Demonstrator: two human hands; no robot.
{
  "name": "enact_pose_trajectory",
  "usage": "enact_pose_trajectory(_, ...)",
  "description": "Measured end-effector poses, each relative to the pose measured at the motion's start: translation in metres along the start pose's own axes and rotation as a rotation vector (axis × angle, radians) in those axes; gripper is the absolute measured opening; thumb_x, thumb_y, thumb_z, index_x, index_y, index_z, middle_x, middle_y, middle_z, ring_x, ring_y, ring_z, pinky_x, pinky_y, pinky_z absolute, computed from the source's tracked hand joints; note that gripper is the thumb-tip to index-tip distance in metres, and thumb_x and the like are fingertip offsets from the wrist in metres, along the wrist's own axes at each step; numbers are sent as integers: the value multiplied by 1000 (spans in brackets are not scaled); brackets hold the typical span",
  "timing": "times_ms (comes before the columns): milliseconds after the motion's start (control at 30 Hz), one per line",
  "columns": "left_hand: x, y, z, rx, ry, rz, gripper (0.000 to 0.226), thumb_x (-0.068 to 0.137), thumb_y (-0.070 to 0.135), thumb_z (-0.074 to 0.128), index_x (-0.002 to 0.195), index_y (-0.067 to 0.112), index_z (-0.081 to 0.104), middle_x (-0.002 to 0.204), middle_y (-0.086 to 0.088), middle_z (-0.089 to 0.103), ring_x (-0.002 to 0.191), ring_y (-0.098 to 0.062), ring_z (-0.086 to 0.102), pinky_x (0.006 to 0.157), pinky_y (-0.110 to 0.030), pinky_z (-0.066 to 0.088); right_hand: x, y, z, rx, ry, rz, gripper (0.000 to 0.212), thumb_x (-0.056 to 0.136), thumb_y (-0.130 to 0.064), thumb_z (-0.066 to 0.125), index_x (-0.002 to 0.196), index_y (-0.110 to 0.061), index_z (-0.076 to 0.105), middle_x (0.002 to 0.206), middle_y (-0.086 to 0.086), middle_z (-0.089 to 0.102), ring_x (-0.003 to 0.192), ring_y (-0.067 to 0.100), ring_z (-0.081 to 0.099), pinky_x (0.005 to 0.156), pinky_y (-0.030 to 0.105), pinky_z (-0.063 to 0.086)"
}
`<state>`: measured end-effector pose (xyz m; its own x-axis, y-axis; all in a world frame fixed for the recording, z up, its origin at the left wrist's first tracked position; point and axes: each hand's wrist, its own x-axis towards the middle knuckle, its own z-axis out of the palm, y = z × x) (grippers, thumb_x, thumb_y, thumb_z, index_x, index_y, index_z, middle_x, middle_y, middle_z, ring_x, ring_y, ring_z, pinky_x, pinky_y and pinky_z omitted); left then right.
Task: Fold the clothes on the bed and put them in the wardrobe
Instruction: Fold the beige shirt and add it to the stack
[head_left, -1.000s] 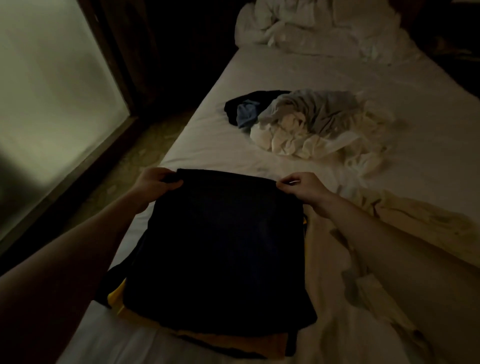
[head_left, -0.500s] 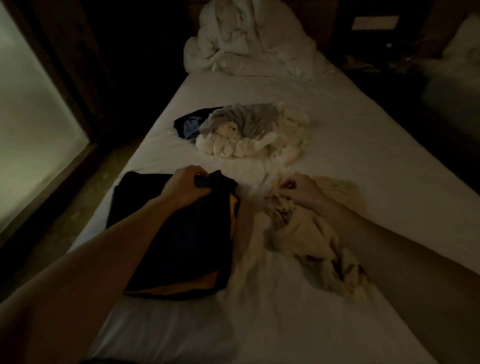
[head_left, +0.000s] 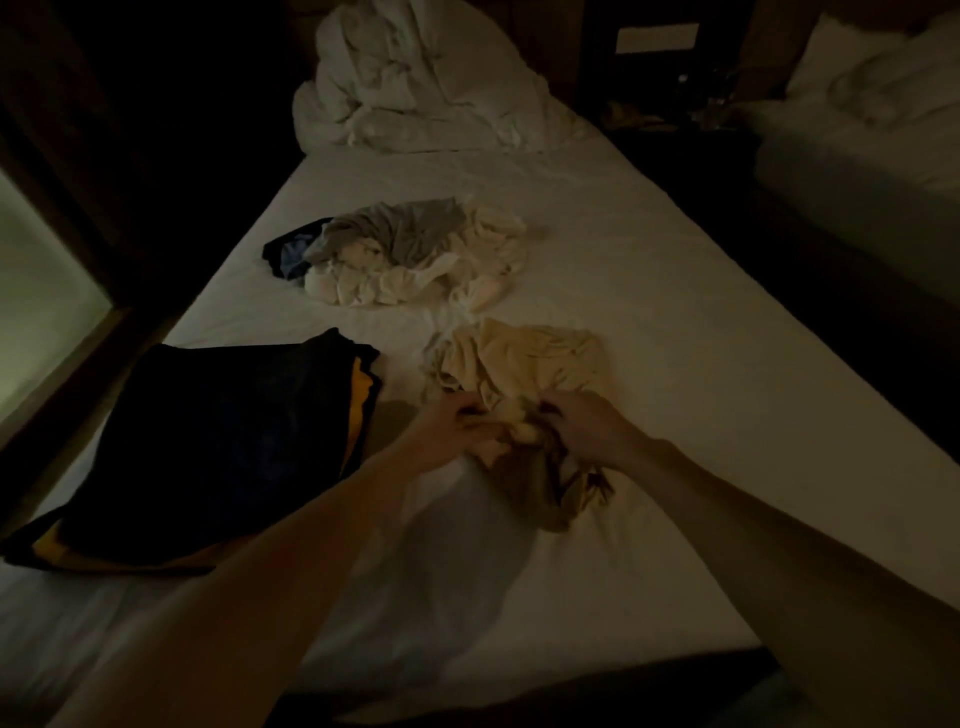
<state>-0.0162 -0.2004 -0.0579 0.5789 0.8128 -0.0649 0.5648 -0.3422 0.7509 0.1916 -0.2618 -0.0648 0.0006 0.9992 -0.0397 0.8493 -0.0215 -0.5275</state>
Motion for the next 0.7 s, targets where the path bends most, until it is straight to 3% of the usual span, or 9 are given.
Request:
enact_pose_trajectory(67, 2, 12, -8, -198, 44, -49, 22, 89, 24, 69, 74, 12, 57, 64, 8, 49, 56, 5, 48, 59, -12, 37, -2, -3, -12, 211, 148, 75, 19, 101, -23, 45, 95, -11, 59, 96, 7, 63, 89, 22, 57, 68, 27, 40)
enact_pose_trajectory(133, 3, 31, -14, -508, 54, -135, 21, 92, 28, 64, 78, 12, 66, 72, 1, 63, 70, -4, 60, 69, -19, 47, -3, -7, -23, 482, 202, 119, 28, 99, -33, 49, 95, -6, 57, 98, 10, 63, 92, 23, 59, 75, 25, 44)
enact_pose_trajectory(200, 9, 52, -16, -768, 77, -169, 21, 93, 31, 62, 88, 12, 71, 86, -3, 72, 85, -16, 68, 80, -28, 53, -10, -16, -31, 695, 144, 71, 56, 87, -59, 54, 112, -9, 59, 112, 10, 64, 103, 19, 60, 89, 34, 46)
enact_pose_trajectory(267, 16, 73, -17, -908, 160, -167, 24, 92, 34, 63, 91, 10, 70, 87, -5, 73, 86, -18, 70, 80, -32, 56, -22, -21, -34, 641, 73, -16, 69, 78, -69, 60, 130, -24, 53, 124, -8, 61, 112, 7, 57, 96, 28, 45)
enact_pose_trajectory(367, 25, 86, -23, -1004, 246, -186, 35, 91, 43, 60, 86, 9, 67, 84, -8, 69, 80, -18, 67, 76, -33, 56, -28, -24, -40, 470, 106, -136, 51, 84, -42, 72, 129, -31, 49, 114, -23, 54, 98, -10, 52, 85, 7, 40)
enact_pose_trajectory(433, 26, 82, -27, -1046, 161, -172, 55, 83, 60, 56, 100, 9, 68, 99, -12, 69, 91, -23, 67, 82, -35, 54, -24, -24, -47, 474, 261, -160, 29, 90, -22, 67, 118, -26, 60, 108, -13, 63, 96, 0, 59, 86, 16, 45)
enact_pose_trajectory(500, 24, 70, -28, -1053, 36, -176, 69, 76, 74, 50, 109, 16, 68, 102, -7, 68, 92, -22, 64, 78, -33, 51, -20, -27, -58, 663, 356, -72, 19, 93, -11, 60, 105, -22, 68, 103, -3, 70, 97, 13, 65, 91, 31, 49)
enact_pose_trajectory(567, 19, 56, -27, -963, -11, -309, 59, 84, 74, 42, 101, 23, 68, 79, 0, 62, 67, -16, 53, 58, -27, 41, -18, -32, -69, 942, 380, 26, 17, 95, -8, 56, 95, -19, 69, 88, -4, 73, 85, 11, 69, 82, 28, 53)
enact_pose_trajectory(700, 1, 26, -11, -255, -141, -380, 19, 96, 23, 53, 115, 25, 54, 78, -3, 57, 50, -11, 46, 40, -19, 34, -27, -39, -90, 1187, 409, 94, 23, 97, -18, 50, 88, -11, 69, 73, -3, 74, 70, 10, 70, 72, 27, 52)
